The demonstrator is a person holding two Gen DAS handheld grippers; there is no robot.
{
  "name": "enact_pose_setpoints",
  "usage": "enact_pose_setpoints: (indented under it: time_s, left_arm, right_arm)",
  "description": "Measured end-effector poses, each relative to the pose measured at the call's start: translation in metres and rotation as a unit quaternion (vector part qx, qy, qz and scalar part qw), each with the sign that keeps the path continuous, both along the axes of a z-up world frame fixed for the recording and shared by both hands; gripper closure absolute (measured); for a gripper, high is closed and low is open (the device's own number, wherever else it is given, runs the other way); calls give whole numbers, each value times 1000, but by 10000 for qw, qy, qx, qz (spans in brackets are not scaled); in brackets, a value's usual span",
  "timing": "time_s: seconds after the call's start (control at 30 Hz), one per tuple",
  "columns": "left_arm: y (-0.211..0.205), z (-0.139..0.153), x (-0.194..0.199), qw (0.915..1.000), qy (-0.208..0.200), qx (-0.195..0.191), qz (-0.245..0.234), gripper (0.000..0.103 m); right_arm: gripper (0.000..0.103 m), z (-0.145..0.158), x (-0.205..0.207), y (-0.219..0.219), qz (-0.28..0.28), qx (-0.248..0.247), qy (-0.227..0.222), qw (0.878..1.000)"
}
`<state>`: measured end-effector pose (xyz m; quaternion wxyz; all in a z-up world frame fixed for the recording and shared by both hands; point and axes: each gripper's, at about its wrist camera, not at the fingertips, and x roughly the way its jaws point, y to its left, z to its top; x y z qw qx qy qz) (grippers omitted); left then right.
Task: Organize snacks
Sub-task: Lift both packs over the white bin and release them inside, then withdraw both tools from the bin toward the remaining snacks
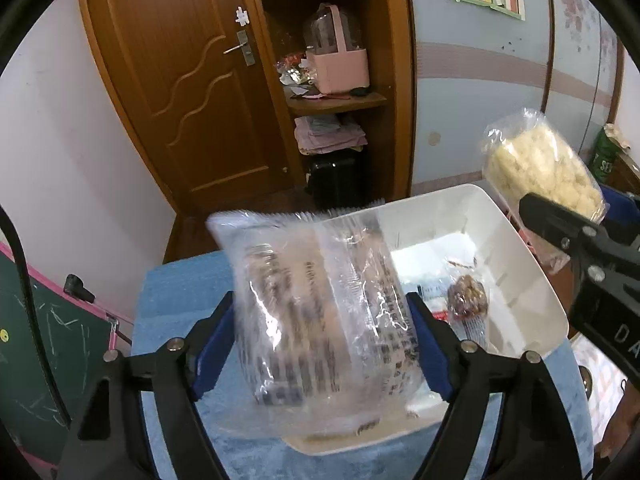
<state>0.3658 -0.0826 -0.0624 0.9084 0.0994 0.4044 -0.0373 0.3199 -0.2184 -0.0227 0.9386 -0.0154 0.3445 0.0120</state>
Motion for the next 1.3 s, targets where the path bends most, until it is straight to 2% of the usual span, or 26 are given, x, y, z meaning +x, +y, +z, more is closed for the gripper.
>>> enact_pose_setpoints:
  time_s: [0.03, 0.1, 0.13, 0.2, 0.27, 0.6, 0.73, 0.83, 0.9, 1.1, 1.23, 1.3]
  left_arm:
    - [0, 3, 1, 10000, -80, -14, -49, 22]
    - [-1, 9, -1, 9996, -229, -16, -136, 10]
    - [-1, 12, -2, 9994, -302, -10, -145, 0]
    - [-1, 16, -7, 9989, -453, 35, -116, 0]
    - [0, 17, -9, 9990, -416, 67, -148, 0]
    - [7, 37, -45, 9980, -573, 187, -204, 0]
    - [12, 49, -77, 9958, -816, 353, -220, 0]
    - [17, 53, -100, 9952, -910, 272, -217, 0]
    - [21, 53, -117, 9953, -886, 171, -359, 0]
    - [20, 57, -179, 9889, -1151, 577, -741, 0]
    - [19, 57, -219, 9838, -1247, 688, -1087, 0]
    - [20, 55, -233, 9831, -1230, 707, -1155, 0]
  right_arm:
    - [41, -1, 3, -1, 15, 27, -3, 10000]
    - [40, -1, 5, -3, 13, 59, -17, 10000]
    - [39, -1, 6, -3, 18, 79, -21, 10000]
    - [32, 0, 5, -3, -11, 105, -18, 9999]
    - [30, 2, 3, -2, -23, 94, -48, 9999]
    - [30, 18, -23, 3, 105, 142, 133, 9998]
    - [30, 28, -51, 6, 221, 222, -3, 9995]
    - [30, 35, -75, 10, 254, 96, -107, 9996]
    - [30, 38, -93, 13, 266, -56, -214, 9994]
    - [30, 40, -144, 23, 445, -346, -279, 9980]
    - [30, 36, -178, 32, 546, -739, -507, 9945]
    - [30, 33, -190, 32, 659, -701, -445, 9944]
